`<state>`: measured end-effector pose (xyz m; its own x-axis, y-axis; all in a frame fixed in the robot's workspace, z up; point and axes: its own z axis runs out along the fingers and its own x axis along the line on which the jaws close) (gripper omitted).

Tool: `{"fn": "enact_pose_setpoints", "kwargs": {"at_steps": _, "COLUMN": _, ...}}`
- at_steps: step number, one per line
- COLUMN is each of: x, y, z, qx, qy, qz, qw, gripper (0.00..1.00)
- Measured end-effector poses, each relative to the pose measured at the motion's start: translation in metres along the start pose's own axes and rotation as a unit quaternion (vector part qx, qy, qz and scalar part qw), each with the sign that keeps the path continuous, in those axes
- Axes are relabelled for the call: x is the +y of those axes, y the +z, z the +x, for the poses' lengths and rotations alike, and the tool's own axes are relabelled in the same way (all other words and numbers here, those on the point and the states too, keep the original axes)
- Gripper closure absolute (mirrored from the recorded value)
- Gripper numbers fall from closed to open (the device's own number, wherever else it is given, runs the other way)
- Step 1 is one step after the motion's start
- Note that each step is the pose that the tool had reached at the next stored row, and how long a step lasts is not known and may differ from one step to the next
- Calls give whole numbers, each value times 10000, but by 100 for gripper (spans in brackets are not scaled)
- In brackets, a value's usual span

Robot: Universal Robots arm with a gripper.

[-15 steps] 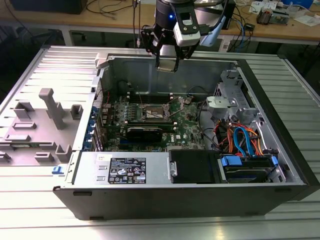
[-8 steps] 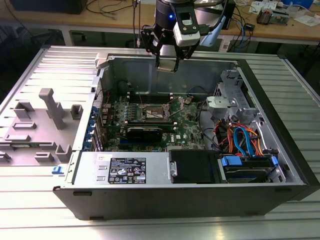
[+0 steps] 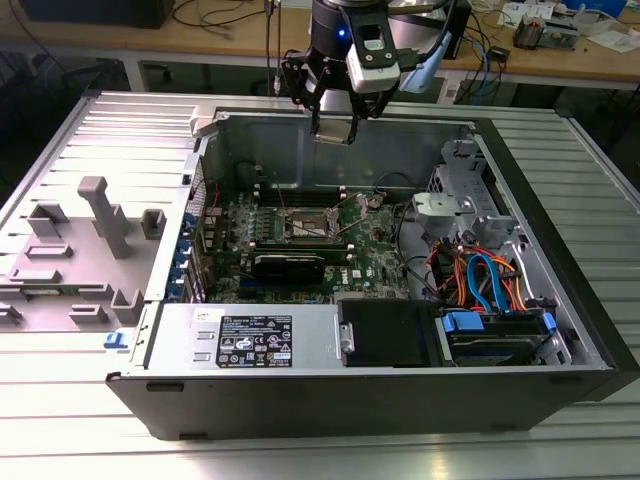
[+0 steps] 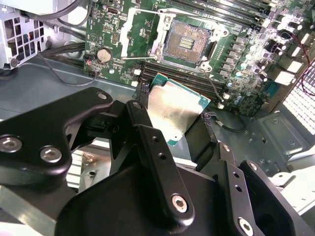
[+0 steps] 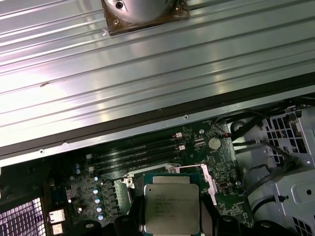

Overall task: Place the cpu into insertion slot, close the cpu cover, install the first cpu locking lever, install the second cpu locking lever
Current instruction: 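Place the cpu into insertion slot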

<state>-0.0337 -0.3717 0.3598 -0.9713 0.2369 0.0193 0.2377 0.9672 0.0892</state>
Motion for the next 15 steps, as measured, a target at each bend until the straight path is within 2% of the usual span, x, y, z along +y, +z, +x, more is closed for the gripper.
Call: {"fn": "enact_pose_setpoints", "kwargs": {"at_steps": 15, "x": 0, "y": 0, "z": 0, "qx": -12, "qy": 132, "qz": -2, "qw": 9999, "gripper": 45}}
